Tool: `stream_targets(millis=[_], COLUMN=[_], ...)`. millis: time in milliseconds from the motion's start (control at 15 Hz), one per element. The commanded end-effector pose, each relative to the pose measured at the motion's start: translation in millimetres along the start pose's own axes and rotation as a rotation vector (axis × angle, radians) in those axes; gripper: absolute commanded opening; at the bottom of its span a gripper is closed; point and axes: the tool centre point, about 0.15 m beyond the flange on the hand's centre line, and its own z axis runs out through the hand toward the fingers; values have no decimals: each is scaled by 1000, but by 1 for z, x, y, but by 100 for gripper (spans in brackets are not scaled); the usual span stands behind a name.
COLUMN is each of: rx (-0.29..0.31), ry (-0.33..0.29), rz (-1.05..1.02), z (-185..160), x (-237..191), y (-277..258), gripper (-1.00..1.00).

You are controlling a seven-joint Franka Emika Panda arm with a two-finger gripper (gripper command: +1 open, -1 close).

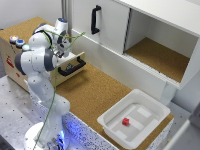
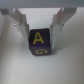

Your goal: Take the purple block and turn it left

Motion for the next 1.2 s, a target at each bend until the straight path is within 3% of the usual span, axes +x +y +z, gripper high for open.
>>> stream_targets(millis=[0, 267, 467, 667, 1000, 1133], rx=[-39, -118, -249, -336, -345, -322], ry=[65, -3, -6, -19, -163, -212], rz=[-149, -420, -725, -964, -1366, -1450], z=[-35, -32, -35, -26, -7, -4], x=[4, 14, 9, 5, 11, 25], y=[10, -2, -18, -19, -3, 3], gripper=[-100, -100, -100, -100, -100, -100])
